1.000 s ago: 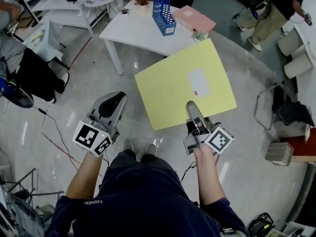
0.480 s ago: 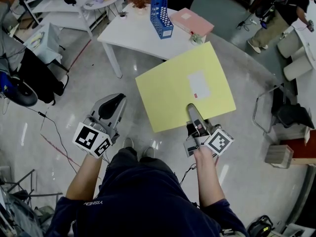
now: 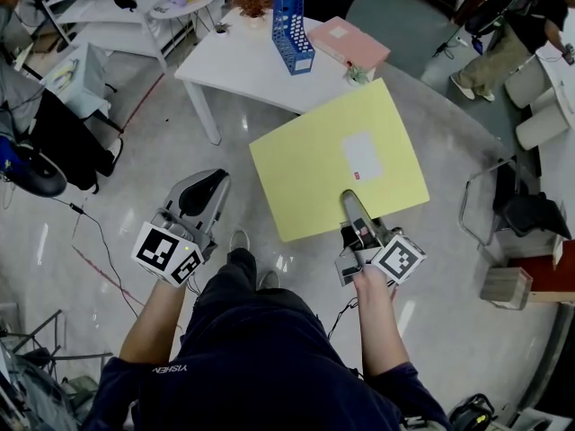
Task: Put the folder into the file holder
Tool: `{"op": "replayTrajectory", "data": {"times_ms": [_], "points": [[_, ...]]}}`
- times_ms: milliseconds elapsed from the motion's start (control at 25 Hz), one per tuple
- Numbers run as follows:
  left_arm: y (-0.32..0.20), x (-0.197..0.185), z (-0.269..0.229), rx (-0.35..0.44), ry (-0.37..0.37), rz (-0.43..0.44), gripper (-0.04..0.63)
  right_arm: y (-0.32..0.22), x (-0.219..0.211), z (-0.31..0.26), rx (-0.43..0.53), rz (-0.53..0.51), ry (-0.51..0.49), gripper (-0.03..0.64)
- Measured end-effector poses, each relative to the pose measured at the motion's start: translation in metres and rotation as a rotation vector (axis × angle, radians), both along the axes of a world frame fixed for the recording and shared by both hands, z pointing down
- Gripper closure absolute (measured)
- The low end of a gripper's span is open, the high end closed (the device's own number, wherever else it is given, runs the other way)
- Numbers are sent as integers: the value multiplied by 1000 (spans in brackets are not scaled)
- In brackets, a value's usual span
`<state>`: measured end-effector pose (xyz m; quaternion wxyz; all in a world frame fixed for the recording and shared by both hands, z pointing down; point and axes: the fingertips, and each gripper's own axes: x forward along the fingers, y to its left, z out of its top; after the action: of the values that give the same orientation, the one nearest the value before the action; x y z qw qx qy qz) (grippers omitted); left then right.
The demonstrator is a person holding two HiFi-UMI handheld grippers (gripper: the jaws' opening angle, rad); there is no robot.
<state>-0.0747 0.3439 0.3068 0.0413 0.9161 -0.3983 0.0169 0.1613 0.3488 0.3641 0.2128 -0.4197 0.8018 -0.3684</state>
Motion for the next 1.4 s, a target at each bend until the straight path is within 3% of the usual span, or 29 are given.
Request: {"op": "replayTrajectory", "data": {"times_ms": [1400], "points": [[-150,-28,29,-65,25,37,546,-135,-33,32,-101,31,15,472]]}}
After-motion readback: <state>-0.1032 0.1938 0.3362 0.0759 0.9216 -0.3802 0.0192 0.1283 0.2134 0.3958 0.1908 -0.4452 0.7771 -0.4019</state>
